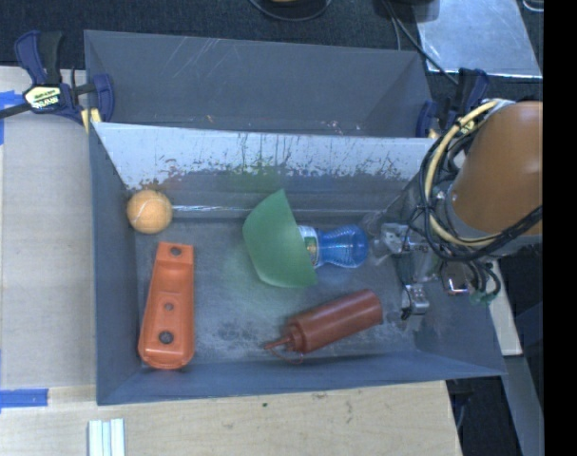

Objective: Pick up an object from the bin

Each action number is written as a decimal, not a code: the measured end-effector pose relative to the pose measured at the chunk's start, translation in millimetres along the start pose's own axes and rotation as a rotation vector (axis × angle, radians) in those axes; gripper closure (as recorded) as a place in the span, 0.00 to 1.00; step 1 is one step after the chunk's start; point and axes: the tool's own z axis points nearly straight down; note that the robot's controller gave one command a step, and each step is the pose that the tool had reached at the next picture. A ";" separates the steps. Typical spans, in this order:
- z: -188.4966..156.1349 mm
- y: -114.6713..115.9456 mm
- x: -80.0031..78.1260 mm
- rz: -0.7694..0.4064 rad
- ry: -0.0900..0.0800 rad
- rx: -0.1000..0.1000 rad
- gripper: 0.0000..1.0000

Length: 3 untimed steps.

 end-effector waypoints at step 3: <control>94.7 52.6 -17.2 -0.346 -0.014 0.003 0.00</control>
Offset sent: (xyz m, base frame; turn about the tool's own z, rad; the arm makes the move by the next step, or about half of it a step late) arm 0.0092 0.0221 -0.1301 -0.0504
